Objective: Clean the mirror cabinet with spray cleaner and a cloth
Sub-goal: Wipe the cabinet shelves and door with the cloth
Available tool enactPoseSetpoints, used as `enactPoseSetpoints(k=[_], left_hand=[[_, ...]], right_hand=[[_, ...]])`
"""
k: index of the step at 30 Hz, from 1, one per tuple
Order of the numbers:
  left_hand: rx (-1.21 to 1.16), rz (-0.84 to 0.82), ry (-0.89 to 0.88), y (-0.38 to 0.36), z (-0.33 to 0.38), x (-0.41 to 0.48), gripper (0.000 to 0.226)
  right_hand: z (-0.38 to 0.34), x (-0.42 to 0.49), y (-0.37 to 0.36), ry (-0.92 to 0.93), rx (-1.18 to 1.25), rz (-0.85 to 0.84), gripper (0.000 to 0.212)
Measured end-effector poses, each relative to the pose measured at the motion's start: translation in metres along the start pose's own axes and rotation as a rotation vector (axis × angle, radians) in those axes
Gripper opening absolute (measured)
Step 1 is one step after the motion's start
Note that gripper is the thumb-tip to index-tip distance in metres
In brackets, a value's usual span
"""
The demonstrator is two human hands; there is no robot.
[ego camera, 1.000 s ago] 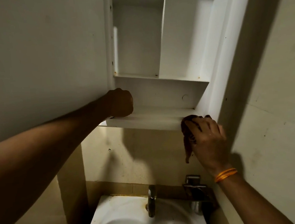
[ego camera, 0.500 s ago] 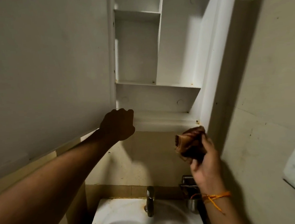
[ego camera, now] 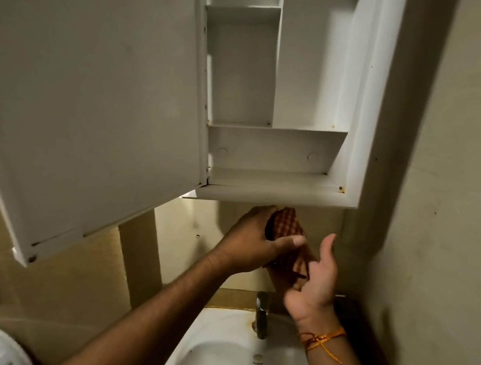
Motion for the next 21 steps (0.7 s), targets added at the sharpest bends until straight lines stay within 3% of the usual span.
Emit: enactPoseSetpoints(k=[4,7,11,13,16,21], left_hand=[[-0.027,0.011,0.07,0.011,-0.011,-0.004,0.061],[-0.016,0.088,0.145,0.018,-0.022,-0.008,0.042],[-0.162,0.167,0.246,0.032,-0.041,-0.014,0.041],[-0.268,0.225,0.254,0.041,-0.042,-0.017,0.035],[-0.263,0.309,0.215,0.055,-0.032,-0.024,0.035],[-0.362,0.251,0.202,0.083,-0.01,-0.044,0.038]], right_hand=[[0.015,-0.003,-0.013,-0.057,-0.101,-0.14,0.074],[0.018,-0.004,-0.015,-0.081,-0.265,-0.238,0.056],[0.01,0.004,-0.019,0.061,-0.575,-0.214,0.038],[0.007,0.006,-0.028,0.171,-0.676,-0.236,0.049],[0.014,0.002,-0.054,0.253,-0.86,-0.428,0.07],[0.028,0.002,-0.09,0.376,-0.929,-0.568,0.064]])
Point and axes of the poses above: each hand's wrist, its own x-axis towards the middle knuckle, its own y-axis out of the back of the hand, z = x × y, the point moved 5 cm from there along x, towards the middle knuckle, and after that the axes turned 2 degrees about z, right-handed, at the moved point
